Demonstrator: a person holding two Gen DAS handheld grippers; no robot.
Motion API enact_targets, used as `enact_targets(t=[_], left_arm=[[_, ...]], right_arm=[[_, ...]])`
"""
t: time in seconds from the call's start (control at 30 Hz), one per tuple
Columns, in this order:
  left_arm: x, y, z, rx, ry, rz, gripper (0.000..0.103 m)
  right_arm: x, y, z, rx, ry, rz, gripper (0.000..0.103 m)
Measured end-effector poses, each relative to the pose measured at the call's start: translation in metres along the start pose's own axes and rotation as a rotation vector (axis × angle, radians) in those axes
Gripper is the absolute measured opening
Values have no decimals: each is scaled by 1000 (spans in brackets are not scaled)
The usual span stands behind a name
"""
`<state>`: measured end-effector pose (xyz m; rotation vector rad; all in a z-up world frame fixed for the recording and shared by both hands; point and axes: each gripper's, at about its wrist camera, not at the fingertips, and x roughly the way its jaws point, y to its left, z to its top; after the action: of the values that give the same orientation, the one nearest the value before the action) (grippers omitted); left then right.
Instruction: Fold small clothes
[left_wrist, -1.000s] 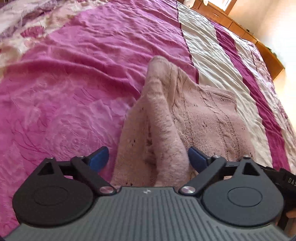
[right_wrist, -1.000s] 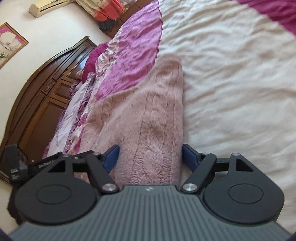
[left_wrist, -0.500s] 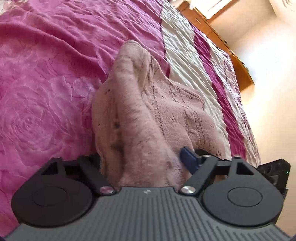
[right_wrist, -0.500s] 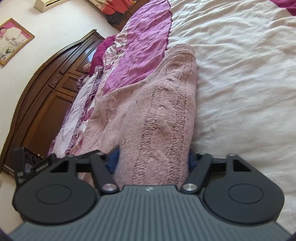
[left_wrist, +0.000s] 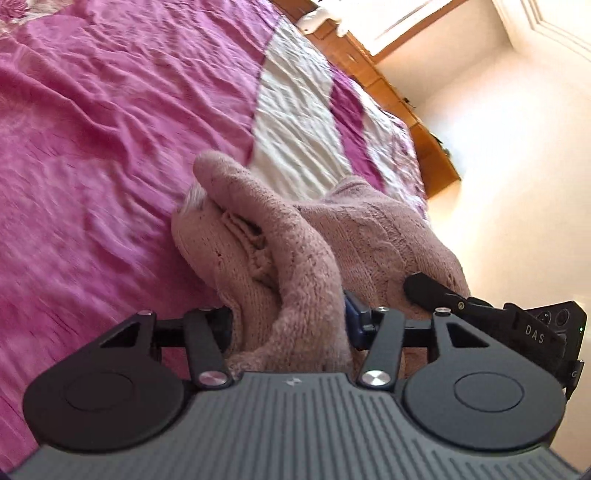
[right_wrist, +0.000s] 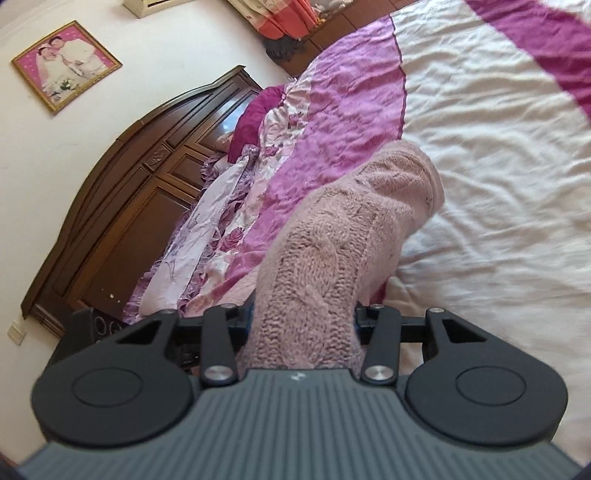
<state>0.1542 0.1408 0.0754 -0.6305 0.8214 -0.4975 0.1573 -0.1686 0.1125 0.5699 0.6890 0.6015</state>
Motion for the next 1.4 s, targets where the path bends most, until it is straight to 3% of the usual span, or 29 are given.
enact_targets(t=[0.1,0.27,0.4,0.57,0.8,0.97,1.07,1.13,1.2,1.3,1.4], left_arm=[[2,-23,-22,38,11,-14,59],[16,-52,-68,131,77,41,59],[27,-62,-95,228,98,188,61],[23,-60,-100,262,82,245,69],[10,-75,-106,328,52,313,69],[2,-85,-112,373,34,356,69],[3,-90,-108,388,21,356,69],[7,-92,-105,382,20,363,69],[12,-92,-102,372,22,367,69],[18,-93,-101,375,30,374,69],[24,-93,-101,385,38,379,69]], right_arm=[[-33,-4,-6,2,-24,-25,46],[-80,-22,-34,17,-54,-106,46],[-90,-49,-64,58,-31,-213,48],[-86,-75,-92,66,-1,-316,56],[-103,-58,-102,-39,-30,-366,58],[-123,-50,-96,-71,-105,-387,57],[-129,-51,-78,-33,-145,-345,57],[-121,-60,-61,11,-126,-331,57],[-108,-75,-48,59,-101,-335,69],[-84,-99,-30,123,-62,-408,73],[-59,-122,-21,174,17,-355,76]])
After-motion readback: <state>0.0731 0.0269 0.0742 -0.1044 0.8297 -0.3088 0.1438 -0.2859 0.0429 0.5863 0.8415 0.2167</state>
